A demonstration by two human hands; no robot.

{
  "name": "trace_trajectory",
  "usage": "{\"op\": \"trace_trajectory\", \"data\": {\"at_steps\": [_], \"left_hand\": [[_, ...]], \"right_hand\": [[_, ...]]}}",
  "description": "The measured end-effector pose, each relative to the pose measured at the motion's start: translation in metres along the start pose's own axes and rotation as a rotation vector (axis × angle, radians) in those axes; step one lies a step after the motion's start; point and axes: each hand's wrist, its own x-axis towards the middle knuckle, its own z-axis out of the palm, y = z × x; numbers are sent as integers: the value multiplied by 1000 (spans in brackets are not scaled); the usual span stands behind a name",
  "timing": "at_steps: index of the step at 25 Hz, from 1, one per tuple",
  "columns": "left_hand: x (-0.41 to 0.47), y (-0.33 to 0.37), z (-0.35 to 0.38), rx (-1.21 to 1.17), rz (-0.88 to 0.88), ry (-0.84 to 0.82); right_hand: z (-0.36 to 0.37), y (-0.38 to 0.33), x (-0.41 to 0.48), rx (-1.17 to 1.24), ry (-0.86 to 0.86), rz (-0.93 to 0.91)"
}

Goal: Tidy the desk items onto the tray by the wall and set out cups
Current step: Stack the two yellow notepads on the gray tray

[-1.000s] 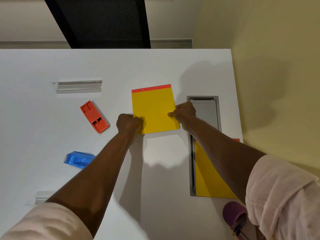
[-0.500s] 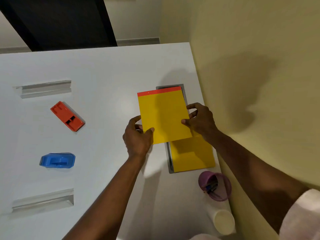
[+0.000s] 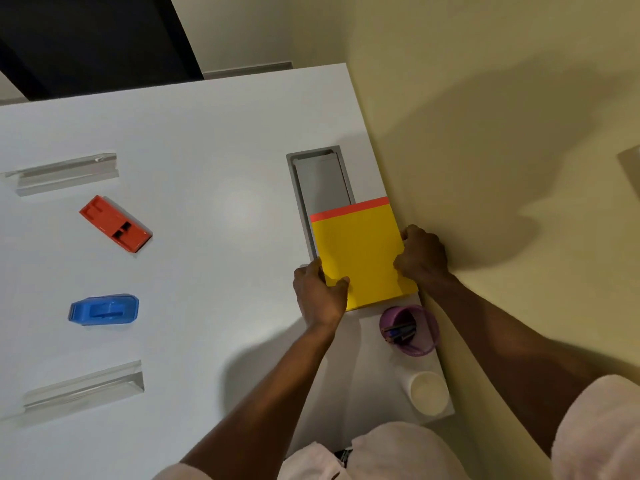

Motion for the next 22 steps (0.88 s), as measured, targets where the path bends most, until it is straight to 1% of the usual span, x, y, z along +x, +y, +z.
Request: {"op": "trace_trajectory", "data": {"at_steps": [2,6,10,17,22], "left_hand": [[3,-6,4,14,-11,-31],[12,-11,8,28,4,-46],[17,-9,13,52,-17,-39],[17,-20,17,104,-20,-35],[18,-24,20,177,12,-40]], "right_hand": [[5,3,-3,-72,-24,-4],[15,4,-5,-115,-58,-23],[24,5,-4,-152,-72,-44],[31,5,0,-134,-63,-75],[33,2,-1,-114,-73,-67]]}}
